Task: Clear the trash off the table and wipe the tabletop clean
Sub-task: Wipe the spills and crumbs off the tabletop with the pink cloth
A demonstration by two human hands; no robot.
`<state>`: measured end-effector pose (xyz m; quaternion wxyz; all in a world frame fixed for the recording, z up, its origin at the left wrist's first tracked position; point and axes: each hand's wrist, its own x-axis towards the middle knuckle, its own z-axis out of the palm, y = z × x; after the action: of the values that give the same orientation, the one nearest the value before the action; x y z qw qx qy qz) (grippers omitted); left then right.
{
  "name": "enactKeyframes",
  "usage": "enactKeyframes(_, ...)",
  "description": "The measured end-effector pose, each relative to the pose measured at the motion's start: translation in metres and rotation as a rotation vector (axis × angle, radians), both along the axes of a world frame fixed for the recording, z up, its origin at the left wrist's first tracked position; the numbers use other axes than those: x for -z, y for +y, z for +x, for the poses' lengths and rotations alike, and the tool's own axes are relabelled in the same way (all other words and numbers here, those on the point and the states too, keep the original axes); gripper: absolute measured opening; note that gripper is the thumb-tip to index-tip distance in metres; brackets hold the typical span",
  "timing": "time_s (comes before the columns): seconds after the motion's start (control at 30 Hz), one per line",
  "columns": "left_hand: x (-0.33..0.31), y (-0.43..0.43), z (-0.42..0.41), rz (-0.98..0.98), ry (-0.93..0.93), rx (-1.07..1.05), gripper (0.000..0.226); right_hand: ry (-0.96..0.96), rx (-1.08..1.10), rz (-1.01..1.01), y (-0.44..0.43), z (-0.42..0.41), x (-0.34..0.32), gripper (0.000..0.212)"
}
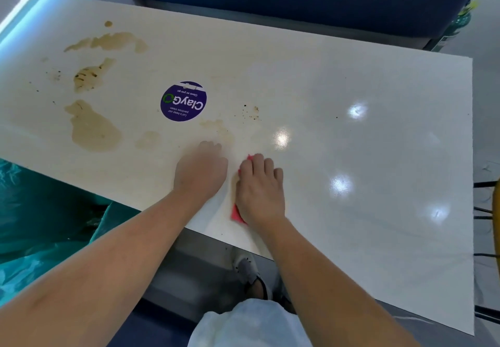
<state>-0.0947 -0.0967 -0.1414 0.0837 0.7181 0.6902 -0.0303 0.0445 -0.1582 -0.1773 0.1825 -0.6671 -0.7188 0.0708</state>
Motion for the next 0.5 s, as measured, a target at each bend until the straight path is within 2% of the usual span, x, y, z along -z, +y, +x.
enactKeyframes(0.1,-0.001,0.000,-0.001,-0.005,0.005,0.010,0.045,-0.039,0.074,-0.019,0.033,0.032,-0.005,0.027)
enactKeyframes(0.23,-0.001,-0.003,-0.002,-0.020,-0.009,0.014,0.048,-0.025,0.329,-0.057,0.033,0.105,-0.003,0.013)
enactKeyframes(0.3,0.000,-0.004,-0.003,-0.011,-0.031,0.011,0.048,-0.024,0.387,-0.026,0.011,0.117,-0.004,0.010)
enactKeyframes(0.4,0.001,-0.004,-0.003,0.001,-0.075,-0.010,0.049,-0.027,0.367,-0.024,-0.016,0.089,-0.003,0.007)
enactKeyframes(0.5,0.003,-0.006,-0.004,0.009,-0.082,-0.011,0.049,-0.005,0.228,-0.074,-0.013,0.041,-0.003,0.012)
